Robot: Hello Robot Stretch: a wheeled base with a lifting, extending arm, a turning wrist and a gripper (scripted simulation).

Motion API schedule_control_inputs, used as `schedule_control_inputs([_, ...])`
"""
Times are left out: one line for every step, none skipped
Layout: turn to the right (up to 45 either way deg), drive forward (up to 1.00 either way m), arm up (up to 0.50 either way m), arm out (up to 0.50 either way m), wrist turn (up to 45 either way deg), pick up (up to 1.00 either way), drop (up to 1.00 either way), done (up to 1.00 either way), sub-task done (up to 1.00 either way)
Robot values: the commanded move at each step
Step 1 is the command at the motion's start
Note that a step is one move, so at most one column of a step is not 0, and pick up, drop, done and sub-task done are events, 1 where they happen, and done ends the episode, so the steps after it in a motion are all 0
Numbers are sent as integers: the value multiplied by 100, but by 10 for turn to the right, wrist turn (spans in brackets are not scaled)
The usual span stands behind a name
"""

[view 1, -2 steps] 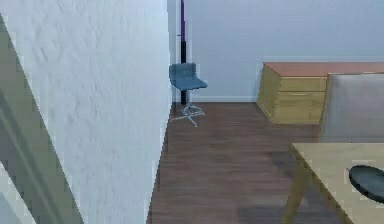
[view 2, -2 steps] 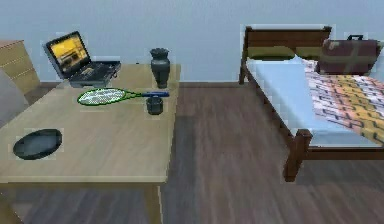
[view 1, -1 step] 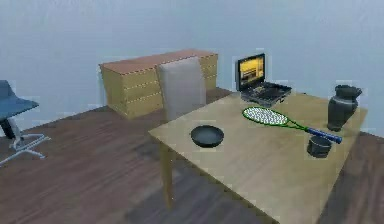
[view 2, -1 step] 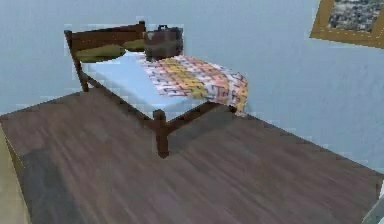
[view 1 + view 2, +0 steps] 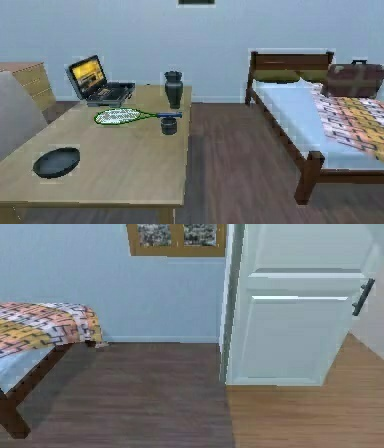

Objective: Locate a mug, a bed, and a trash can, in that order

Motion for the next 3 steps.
schedule_control_inputs([450,0,0,0,0,0,0,0,0])
schedule_control_inputs([0,70,0,0,0,0,0,0,0])
schedule_control_inputs([-120,0,0,0,0,0,0,0,0])
